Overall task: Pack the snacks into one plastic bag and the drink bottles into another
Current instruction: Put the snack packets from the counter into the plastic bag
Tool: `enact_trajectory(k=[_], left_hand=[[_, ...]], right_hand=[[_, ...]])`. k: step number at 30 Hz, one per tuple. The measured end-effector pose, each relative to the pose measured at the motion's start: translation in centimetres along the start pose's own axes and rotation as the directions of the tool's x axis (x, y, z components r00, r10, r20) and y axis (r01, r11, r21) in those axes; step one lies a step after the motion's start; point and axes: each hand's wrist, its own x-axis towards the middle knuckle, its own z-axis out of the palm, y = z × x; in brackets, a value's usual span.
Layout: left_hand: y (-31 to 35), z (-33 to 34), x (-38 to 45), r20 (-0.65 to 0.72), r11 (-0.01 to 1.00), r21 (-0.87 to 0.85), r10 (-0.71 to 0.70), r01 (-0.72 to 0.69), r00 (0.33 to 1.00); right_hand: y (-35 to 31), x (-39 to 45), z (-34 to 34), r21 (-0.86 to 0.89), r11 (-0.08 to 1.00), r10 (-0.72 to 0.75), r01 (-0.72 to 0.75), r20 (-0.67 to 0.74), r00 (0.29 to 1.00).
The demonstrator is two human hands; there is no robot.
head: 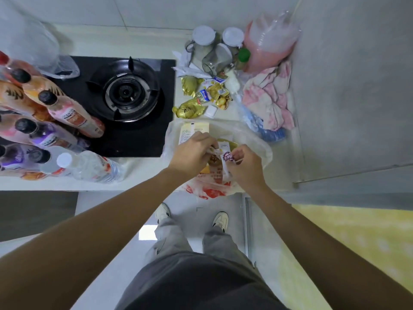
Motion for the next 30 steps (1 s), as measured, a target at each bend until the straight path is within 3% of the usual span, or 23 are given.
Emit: enact_trajectory(k=[4, 10, 15, 18, 23, 30], left_hand=[[1.0, 0.8, 2.0, 0.068, 1.000, 0.006, 0.007, -0.008, 0.998], [0.6, 0.9, 2.6, 0.105, 0.996, 0.073, -0.052, 0.045, 0.993], [-0.1, -1.2, 2.1, 0.012, 0.992, 0.099, -0.076, 0.075, 0.997], [-1.4, -2.8, 2.8, -0.048, 0.973, 0.212, -0.080, 0.088, 0.996], [-4.8, -3.9, 5.9, 0.003, 0.933, 0.286, -0.227, 0.217, 0.974], [-9.4, -4.0, 12.4, 0.079, 0.862, 0.283, -0.458, 0.421, 0.885]], right_hand=[[-0.6, 1.9, -0.5, -0.073, 0.997, -0.027, 0.029, 0.033, 0.999], [-1.0, 3.0, -1.4, -0.335, 0.915, -0.204, 0.225, 0.098, 0.974], [-2.6, 3.5, -2.1, -0.382, 0.845, -0.377, 0.375, 0.073, 0.923], [-4.0, 5.5, -1.7, -0.479, 0.743, -0.484, 0.467, 0.097, 0.870], [-5.1, 11.3, -0.3, -0.611, 0.631, -0.459, 0.478, 0.203, 0.865], [-5.5, 19.1, 2.8, -0.645, 0.645, -0.357, 0.409, 0.219, 0.908]])
